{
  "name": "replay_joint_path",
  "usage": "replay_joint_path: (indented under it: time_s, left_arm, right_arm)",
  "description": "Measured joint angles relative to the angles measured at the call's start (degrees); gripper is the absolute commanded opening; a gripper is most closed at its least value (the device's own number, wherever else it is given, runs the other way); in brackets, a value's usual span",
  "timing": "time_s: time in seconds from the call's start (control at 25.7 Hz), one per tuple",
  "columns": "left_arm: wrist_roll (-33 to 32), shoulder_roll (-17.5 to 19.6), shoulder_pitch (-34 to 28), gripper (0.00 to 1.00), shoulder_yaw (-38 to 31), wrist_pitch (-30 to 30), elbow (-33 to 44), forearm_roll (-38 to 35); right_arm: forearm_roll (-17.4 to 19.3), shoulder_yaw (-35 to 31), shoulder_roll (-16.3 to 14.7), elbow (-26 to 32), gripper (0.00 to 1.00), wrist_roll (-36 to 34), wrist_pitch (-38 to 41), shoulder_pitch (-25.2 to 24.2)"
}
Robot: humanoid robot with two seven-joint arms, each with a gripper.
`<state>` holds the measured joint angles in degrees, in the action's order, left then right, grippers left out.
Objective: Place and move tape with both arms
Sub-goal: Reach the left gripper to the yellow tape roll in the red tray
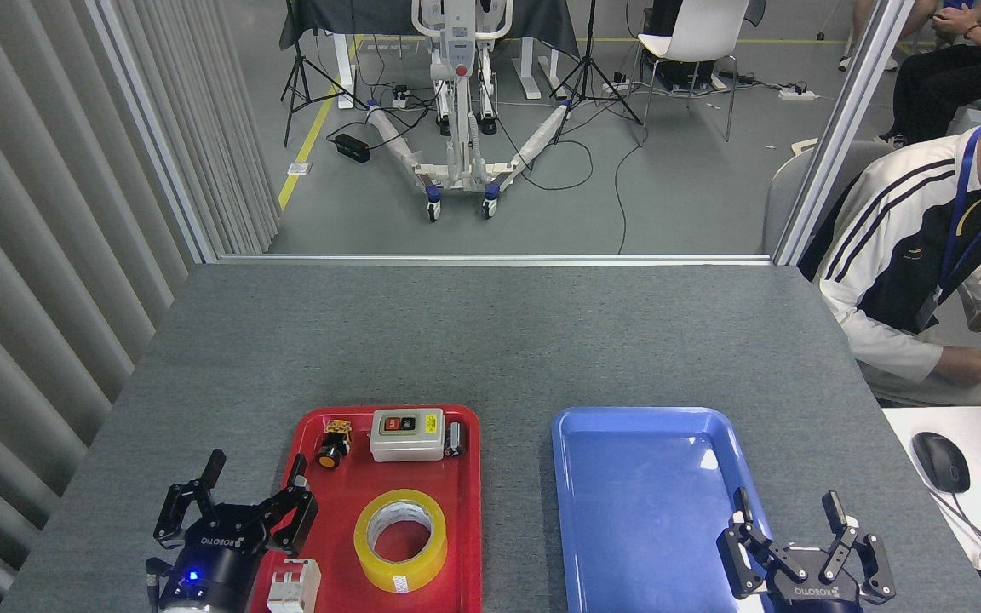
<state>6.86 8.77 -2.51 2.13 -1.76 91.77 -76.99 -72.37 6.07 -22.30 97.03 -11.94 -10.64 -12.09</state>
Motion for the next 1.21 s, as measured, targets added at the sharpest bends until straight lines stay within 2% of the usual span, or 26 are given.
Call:
replay_joint_path:
  time_s: [0.31,0.7,0.86,1.09,1.21]
  left_arm:
    - [1.1,-0.1,-0.2,1.0,-0.2,-3.3,-0.6,0.2]
    - [-1.1,0.3,0.2,1.0,-0.2,-2.6,-0.8,0.4]
    - [-9.7,1.1,1.9,1.0,0.3,-2.6,-0.7,1.0]
    - [-29.6,1.4,6.5,1.0,4.1,-3.9,-1.6,1.2]
    - [-36.5,1.4,8.5,1.0,6.0,-4.3,-2.3,1.3]
  right_arm:
    - [0.0,0.0,-0.1,0.0,0.99,-0.1,0.1,0.0]
    - [0.0,0.2,-0.1,-0.1,0.99,0.5,0.2,-0.1]
    - [0.0,0.6,-0.1,0.1,0.99,0.9,0.1,-0.1]
    - [0.0,0.7,-0.2,0.5,0.99,1.1,-0.6,0.1]
    - [0.0,0.7,-0.2,0.5,0.99,1.2,-0.6,0.1]
